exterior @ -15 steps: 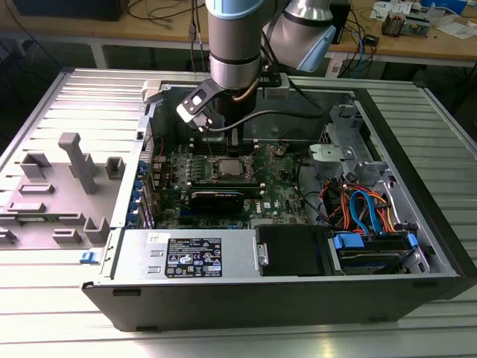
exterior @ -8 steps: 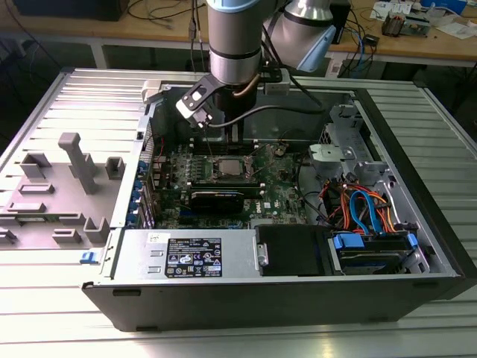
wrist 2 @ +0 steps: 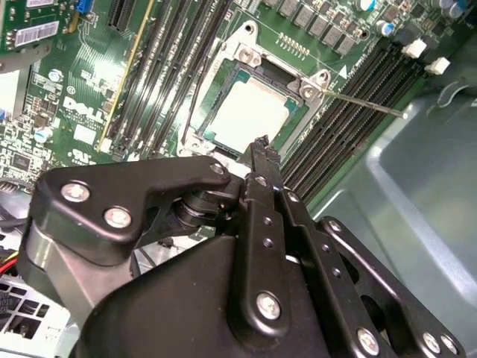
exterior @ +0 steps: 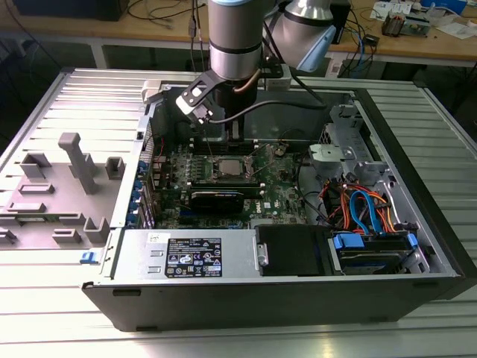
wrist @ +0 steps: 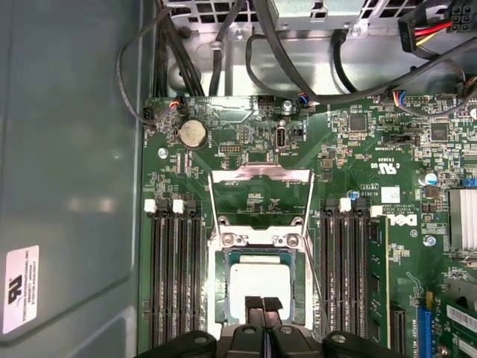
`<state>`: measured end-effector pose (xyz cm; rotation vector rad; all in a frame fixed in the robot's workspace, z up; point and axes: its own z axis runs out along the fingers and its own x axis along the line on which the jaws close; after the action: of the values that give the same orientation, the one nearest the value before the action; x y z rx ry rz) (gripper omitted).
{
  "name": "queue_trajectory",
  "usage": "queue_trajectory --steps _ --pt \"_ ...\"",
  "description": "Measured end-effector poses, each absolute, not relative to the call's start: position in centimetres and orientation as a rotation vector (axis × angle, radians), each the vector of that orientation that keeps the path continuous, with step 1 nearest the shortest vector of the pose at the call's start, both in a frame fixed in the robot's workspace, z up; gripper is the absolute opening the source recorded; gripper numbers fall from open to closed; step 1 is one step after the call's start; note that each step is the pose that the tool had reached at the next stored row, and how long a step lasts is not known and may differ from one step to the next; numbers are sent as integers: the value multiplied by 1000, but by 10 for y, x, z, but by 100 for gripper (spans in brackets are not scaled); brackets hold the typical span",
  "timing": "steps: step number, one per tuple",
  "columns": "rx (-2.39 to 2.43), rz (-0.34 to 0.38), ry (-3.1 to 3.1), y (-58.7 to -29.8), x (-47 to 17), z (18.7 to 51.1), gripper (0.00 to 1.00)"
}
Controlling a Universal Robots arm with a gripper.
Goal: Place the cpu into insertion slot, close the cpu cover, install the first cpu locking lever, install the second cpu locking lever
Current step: 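Close the cpu cover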
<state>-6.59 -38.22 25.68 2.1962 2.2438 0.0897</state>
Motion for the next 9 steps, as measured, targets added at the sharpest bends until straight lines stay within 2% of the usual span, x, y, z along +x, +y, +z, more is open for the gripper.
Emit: queue_trajectory --steps 9 --pt "2187 89 2254 -382 -61 257 11"
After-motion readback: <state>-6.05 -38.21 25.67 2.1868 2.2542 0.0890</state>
